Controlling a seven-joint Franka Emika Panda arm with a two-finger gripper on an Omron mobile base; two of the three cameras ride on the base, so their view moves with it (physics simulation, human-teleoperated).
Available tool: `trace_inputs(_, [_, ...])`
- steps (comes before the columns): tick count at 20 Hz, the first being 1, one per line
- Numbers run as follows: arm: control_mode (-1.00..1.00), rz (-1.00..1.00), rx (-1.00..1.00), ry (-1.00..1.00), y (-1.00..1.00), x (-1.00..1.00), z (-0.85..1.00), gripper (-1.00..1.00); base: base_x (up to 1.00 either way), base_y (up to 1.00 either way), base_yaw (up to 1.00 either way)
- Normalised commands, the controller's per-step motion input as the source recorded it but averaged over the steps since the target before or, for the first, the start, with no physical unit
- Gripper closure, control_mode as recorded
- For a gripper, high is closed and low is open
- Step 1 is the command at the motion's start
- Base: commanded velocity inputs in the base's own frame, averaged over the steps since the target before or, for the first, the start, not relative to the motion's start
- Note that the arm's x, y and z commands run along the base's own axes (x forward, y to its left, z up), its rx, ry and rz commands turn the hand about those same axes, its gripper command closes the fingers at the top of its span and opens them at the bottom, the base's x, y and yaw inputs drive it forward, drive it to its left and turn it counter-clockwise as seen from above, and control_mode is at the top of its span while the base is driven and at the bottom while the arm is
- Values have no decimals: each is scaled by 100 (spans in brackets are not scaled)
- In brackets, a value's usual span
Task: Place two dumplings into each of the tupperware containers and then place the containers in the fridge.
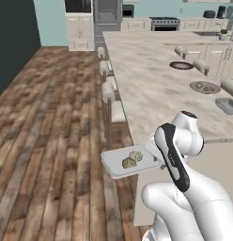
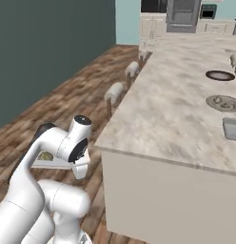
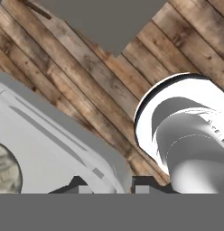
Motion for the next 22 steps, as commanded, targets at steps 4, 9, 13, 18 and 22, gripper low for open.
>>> trace_inputs(4, [100, 0, 0, 0, 0, 0, 0, 100, 0, 100, -20])
trace_inputs(9, [100, 0, 0, 0, 0, 0, 0, 100, 1, 100, -19])
trace_inputs(13, [100, 0, 0, 0, 0, 0, 0, 100, 27, 85, -15])
trace_inputs(18, [100, 0, 0, 0, 0, 0, 0, 100, 65, 62, -22])
trace_inputs(22, [100, 0, 0, 0, 0, 0, 0, 100, 100, 23, -11])
